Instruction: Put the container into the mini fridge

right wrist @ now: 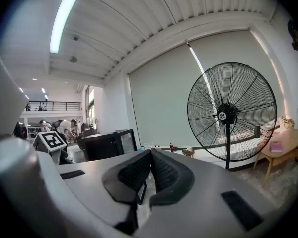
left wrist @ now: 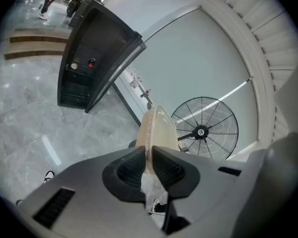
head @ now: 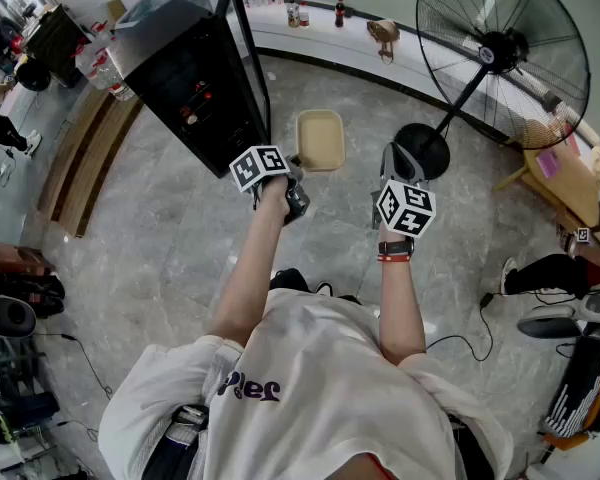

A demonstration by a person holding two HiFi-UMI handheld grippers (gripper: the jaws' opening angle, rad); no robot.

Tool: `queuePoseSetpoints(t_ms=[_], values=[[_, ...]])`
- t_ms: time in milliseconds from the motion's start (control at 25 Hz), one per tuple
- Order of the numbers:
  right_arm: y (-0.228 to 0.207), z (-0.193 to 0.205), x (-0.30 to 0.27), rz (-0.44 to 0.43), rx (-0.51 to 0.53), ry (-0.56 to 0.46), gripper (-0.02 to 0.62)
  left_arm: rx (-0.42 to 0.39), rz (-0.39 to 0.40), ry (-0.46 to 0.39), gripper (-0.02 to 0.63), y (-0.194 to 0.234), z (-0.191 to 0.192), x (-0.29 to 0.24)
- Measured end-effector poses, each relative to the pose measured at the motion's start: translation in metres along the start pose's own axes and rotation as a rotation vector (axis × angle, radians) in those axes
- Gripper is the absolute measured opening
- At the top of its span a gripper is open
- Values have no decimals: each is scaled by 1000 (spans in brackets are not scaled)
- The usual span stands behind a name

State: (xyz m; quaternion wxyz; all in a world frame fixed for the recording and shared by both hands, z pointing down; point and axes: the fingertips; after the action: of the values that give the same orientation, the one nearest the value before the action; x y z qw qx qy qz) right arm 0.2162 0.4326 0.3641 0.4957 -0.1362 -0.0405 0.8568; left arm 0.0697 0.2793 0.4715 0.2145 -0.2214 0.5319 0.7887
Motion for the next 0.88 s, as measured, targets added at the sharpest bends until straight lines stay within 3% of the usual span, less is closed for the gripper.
queuePoseSetpoints(t_ms=[400, 880], values=[[10, 9, -22, -14, 7, -7, 12, 19, -35, 5, 57, 22, 3, -14], [45, -17, -137, -97, 9, -3, 14, 60, -18, -12, 57, 33, -80, -58]])
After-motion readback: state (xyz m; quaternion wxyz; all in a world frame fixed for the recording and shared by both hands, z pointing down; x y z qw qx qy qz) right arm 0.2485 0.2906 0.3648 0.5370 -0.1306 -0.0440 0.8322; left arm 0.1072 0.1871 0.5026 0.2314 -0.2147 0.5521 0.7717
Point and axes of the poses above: the fingertips, and each gripper's own axes: x backward along the fingers, y to its left, z out of its underside, and after that the axes turned 2 degrees about y, right-handed
